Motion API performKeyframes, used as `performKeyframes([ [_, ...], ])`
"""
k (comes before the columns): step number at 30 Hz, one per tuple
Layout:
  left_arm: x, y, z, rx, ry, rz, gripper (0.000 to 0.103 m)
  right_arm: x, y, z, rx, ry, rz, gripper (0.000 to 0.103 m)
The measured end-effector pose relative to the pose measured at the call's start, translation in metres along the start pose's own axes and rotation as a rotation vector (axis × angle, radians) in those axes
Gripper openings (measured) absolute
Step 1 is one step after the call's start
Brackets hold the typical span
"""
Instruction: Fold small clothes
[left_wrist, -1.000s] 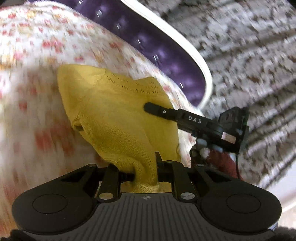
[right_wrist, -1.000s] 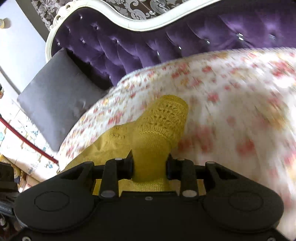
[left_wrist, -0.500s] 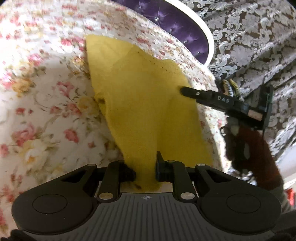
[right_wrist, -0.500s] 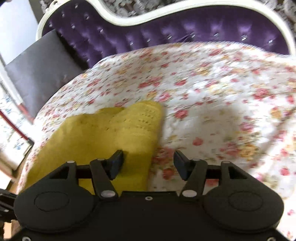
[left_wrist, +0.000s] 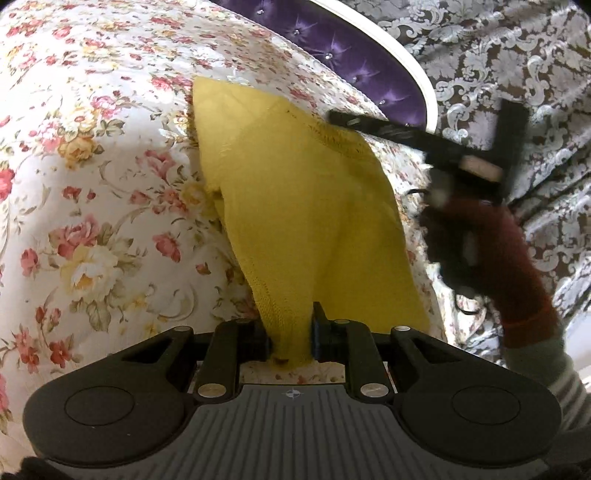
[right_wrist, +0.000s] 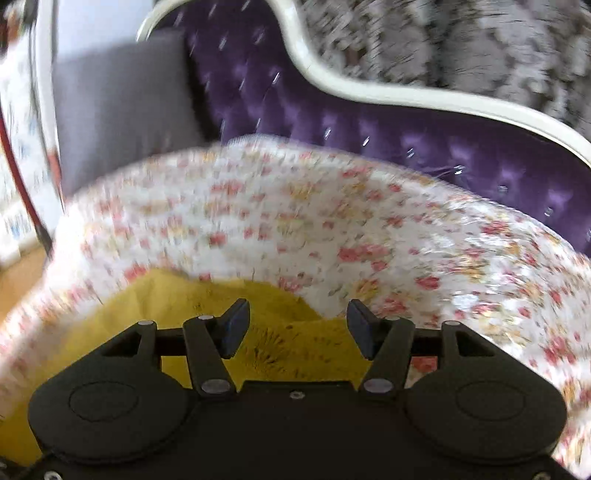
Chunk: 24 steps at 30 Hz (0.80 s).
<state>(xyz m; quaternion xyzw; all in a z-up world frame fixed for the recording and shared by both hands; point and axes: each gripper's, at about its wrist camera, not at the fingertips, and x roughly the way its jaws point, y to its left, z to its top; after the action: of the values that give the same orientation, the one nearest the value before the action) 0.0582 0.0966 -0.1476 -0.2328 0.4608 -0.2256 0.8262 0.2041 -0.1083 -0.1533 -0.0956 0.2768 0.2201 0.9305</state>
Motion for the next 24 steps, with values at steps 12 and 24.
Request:
performKeyframes([
  [12, -0.007, 0.006, -0.001, -0.003, 0.002, -0.032, 0.019, 0.042, -0.006, -0.009, 0.024, 0.069, -0.043, 0.065],
  [24, -0.071, -0.015, 0.064, 0.145, -0.207, 0.099, 0.031, -0.004, -0.038, -0.012, 0.122, -0.064, -0.031, 0.068],
])
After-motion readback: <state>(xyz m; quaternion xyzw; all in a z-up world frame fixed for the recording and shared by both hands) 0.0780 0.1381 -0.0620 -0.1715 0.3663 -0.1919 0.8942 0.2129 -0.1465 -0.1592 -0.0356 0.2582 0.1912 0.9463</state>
